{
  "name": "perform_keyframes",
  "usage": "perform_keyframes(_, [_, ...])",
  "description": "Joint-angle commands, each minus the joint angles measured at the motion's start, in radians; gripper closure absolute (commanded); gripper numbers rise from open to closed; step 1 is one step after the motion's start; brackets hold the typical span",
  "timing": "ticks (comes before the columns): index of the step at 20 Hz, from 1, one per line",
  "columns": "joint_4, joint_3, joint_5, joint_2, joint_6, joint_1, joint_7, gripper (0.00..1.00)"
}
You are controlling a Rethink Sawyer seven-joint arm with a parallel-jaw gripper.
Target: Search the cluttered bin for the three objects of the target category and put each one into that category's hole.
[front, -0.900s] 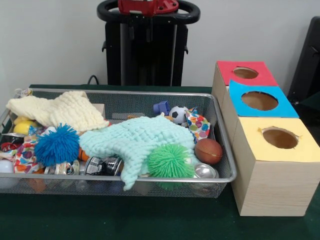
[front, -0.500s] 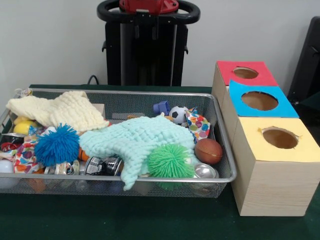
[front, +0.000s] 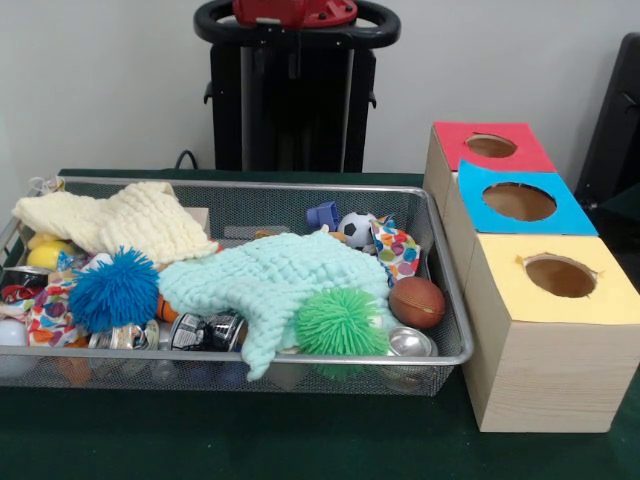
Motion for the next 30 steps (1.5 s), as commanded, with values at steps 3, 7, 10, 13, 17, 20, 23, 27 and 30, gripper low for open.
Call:
perform_keyframes(3, [-0.151, 0.184, -0.029, 0.032, 0.165, -0.118, -0.094, 0.0])
perform_keyframes(7, [-0.172, 0.213, -0.042, 0.048, 0.173, -0.146, -0.095, 0.0])
perform_keyframes(10, [-0.177, 0.234, -0.038, 0.056, 0.176, -0.166, -0.085, 0.0])
perform_keyframes(13, [-0.193, 0.269, -0.024, 0.05, 0.188, -0.187, -0.092, 0.0])
perform_keyframes(17, [-0.231, 0.316, -0.023, 0.057, 0.238, -0.208, -0.131, 0.0])
perform_keyframes(20, [-0.255, 0.344, -0.039, 0.077, 0.252, -0.232, -0.148, 0.0])
perform_keyframes(23, [-0.275, 0.382, -0.039, 0.102, 0.283, -0.275, -0.173, 0.0])
perform_keyframes(27, [-0.306, 0.446, -0.037, 0.137, 0.333, -0.337, -0.222, 0.0])
perform_keyframes(30, [-0.337, 0.482, -0.054, 0.171, 0.37, -0.371, -0.254, 0.0])
